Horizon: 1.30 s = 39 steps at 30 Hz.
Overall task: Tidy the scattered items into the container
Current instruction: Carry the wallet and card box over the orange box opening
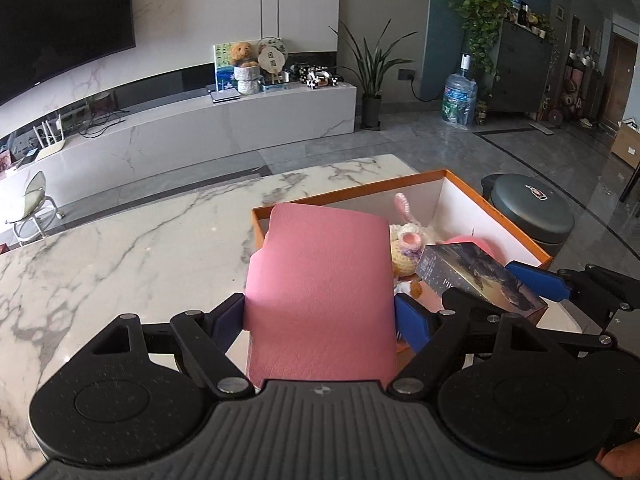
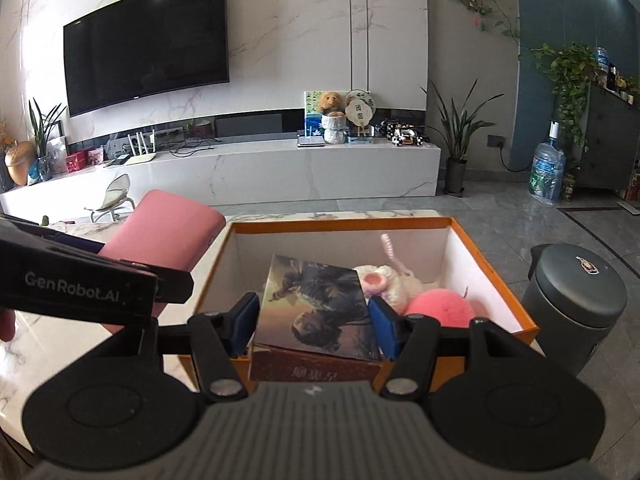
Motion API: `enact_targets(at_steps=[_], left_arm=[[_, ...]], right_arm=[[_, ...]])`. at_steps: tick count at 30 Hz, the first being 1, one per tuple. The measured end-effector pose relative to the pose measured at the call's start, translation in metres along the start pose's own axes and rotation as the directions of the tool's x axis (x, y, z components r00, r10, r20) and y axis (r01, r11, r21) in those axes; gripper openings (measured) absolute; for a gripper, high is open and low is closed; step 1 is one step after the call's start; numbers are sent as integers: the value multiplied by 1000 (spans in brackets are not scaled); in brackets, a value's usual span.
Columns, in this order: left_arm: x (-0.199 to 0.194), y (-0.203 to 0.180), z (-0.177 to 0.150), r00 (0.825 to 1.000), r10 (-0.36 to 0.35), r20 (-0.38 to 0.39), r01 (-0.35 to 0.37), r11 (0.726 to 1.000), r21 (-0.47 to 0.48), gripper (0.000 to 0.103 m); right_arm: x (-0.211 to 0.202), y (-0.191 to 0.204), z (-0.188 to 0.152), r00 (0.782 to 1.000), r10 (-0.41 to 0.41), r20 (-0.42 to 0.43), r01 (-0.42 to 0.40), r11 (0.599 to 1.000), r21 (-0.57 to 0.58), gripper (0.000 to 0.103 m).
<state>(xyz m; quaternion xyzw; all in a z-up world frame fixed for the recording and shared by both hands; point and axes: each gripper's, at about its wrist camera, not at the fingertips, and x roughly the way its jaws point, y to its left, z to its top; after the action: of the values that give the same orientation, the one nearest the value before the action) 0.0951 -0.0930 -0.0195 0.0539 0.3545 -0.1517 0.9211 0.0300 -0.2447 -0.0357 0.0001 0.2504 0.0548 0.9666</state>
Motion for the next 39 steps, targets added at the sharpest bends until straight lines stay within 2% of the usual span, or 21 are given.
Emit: enact_targets(at_steps=[10, 14, 18, 29, 34, 36, 39], left_arm=[[47, -40, 19, 998, -38, -42, 40, 998, 51, 93], [66, -49, 20, 997, -28, -68, 34, 996, 87, 93], [85, -51, 16, 994, -12, -106, 22, 996, 91, 93], [109, -30, 15, 991, 11, -131, -3, 998, 63, 93], [112, -19, 14, 993, 33, -111, -22, 995, 93, 93], [117, -13, 11, 990, 16, -137, -5, 997, 81, 93], [117, -16, 7, 993, 2, -118, 14, 991, 135, 93]], right_arm=[[33, -62, 0, 997, -76, -31, 78, 996, 49, 62], [51, -84, -3, 995, -87, -53, 92, 991, 102, 62], [62, -94, -1, 994, -101, -41, 105, 990, 99, 62], [97, -94, 5, 997, -34, -72, 41, 994, 98, 62], [108, -93, 6, 996, 20, -89, -7, 990, 138, 62], [109, -89, 3, 994, 36, -101, -21, 990, 143, 62], [112, -81, 3, 994, 45, -102, -33, 992, 119, 62]])
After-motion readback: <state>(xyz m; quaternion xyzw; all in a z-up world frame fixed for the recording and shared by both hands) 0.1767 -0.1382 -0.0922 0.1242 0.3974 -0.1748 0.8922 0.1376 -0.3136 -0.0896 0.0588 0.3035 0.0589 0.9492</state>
